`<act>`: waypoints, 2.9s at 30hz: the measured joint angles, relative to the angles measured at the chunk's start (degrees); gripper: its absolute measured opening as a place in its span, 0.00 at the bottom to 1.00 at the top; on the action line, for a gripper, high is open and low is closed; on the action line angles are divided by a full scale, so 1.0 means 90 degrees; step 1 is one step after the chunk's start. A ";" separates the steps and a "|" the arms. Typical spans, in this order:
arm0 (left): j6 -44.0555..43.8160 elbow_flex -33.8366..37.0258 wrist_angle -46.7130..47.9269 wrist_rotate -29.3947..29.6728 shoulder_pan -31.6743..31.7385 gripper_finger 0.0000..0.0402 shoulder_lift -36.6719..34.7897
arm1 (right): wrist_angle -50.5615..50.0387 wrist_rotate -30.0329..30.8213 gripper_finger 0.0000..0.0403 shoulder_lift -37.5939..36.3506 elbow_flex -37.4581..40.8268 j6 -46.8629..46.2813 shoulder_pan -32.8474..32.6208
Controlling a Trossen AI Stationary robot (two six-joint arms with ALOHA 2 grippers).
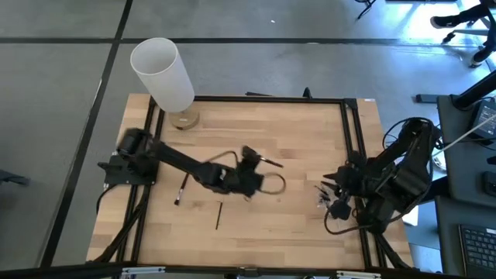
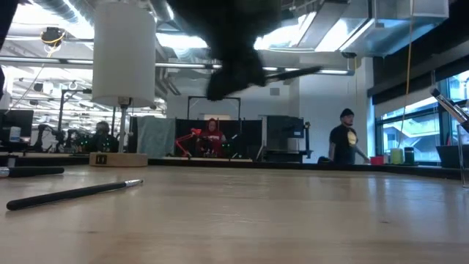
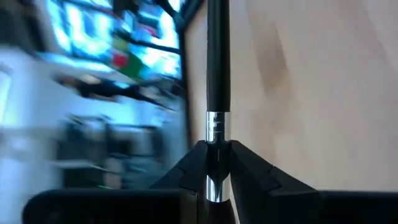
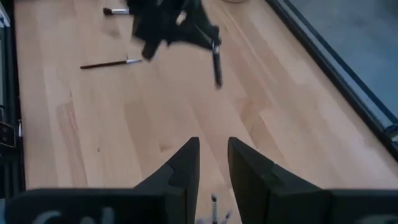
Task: Put items in baskets/containers
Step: Put the black powder brush into the transparent organizer
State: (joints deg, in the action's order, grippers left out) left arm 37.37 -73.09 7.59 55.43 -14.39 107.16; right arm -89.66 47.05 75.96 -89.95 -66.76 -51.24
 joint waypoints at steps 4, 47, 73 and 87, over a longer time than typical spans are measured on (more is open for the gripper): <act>0.1992 -0.0884 -0.1220 0.0557 -0.0183 0.13 0.1027 | -0.0035 0.0058 0.21 -0.0066 -0.0213 0.0187 -0.0006; 0.8815 -0.3819 -0.4205 -0.1044 -0.0700 0.13 0.3195 | 0.4330 -0.1898 0.49 -0.1828 0.3725 -0.0348 0.0117; 0.6808 -0.3814 -0.4780 -0.0061 -0.0668 0.27 0.3191 | 0.3714 -0.0564 0.11 -0.1783 0.3711 -0.0231 -0.0204; 0.4613 -0.3819 -0.4522 0.1543 -0.0843 0.57 0.2996 | 0.3174 0.0296 0.11 -0.0889 0.3803 -0.0971 -0.2144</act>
State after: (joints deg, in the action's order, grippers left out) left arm 78.88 -107.46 -33.11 69.32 -21.98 134.12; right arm -61.10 49.71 67.96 -55.73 -75.50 -70.54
